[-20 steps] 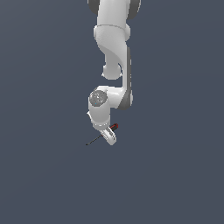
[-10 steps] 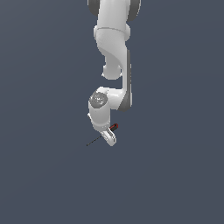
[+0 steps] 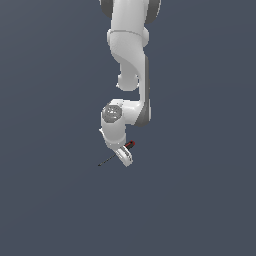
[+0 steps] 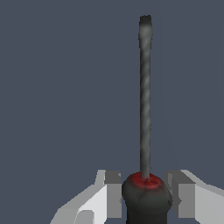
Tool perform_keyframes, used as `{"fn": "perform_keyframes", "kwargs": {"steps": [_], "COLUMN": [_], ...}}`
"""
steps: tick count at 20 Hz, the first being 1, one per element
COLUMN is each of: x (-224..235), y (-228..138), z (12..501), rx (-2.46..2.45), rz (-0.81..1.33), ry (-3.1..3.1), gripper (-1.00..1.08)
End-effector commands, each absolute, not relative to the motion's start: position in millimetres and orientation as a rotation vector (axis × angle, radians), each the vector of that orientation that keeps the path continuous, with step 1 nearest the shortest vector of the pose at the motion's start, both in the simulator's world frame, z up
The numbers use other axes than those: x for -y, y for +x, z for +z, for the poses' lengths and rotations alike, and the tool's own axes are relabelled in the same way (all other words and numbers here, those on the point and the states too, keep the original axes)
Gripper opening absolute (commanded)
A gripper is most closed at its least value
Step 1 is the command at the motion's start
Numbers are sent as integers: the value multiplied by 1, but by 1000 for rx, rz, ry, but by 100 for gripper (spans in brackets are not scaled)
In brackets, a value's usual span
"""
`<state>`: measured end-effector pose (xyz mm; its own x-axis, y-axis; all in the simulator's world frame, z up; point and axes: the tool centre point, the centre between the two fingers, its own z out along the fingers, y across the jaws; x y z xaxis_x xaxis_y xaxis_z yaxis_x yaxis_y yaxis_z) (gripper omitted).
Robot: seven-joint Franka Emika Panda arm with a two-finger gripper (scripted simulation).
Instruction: Pick up the object and move it to a goal position.
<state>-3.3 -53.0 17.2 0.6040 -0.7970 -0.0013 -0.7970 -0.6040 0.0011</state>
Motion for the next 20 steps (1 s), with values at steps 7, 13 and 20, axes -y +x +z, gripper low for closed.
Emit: {"fn": "perform_keyframes", "kwargs": {"steps": [7,13,20], "x": [68,88,121], "y": [-15,-32,-58], "z": [46,86,150], "rx": [1400,1401,1402], "rz": [-1,-2,-3], "ry": [2814,2814,2815], "gripper": [-100,-100,-100]}}
